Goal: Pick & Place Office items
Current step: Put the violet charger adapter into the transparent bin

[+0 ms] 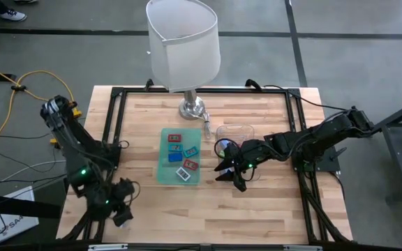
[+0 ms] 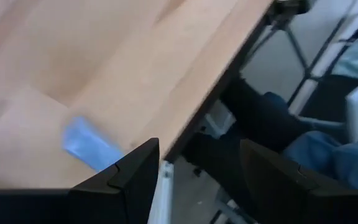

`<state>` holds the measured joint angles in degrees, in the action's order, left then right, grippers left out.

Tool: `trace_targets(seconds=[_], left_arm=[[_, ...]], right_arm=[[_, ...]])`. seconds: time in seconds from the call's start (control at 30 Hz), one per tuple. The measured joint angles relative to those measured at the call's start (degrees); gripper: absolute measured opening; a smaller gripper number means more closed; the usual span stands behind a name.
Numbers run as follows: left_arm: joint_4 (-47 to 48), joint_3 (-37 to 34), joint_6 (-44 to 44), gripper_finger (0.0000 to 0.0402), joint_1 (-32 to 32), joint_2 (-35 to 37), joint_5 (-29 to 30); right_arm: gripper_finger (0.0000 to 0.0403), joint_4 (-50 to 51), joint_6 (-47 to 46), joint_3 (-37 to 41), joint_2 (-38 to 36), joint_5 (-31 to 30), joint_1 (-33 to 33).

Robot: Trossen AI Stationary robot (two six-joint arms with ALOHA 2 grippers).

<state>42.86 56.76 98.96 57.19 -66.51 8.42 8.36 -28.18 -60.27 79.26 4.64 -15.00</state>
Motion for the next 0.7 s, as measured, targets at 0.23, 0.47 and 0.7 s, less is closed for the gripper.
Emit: trace_targets(seconds=[0.23,0.47,0.7], left_arm=[[-0.9,2.8,9.0,0.0216,6.6,-3.4,5.4],[1.4,4.7,15.7,0.0216,9.8,-4.6,6.7],[8.3,4.9,21.0,0.0216,10.2,-6.2,3.4]], right_arm=[[0.0173,0.0,0.0,0.0,0.0,0.0,0.0],[0.0173,0.0,0.0,0.0,0.0,0.0,0.0],[0.0173,0.0,0.0,0.0,0.0,0.0,0.0]])
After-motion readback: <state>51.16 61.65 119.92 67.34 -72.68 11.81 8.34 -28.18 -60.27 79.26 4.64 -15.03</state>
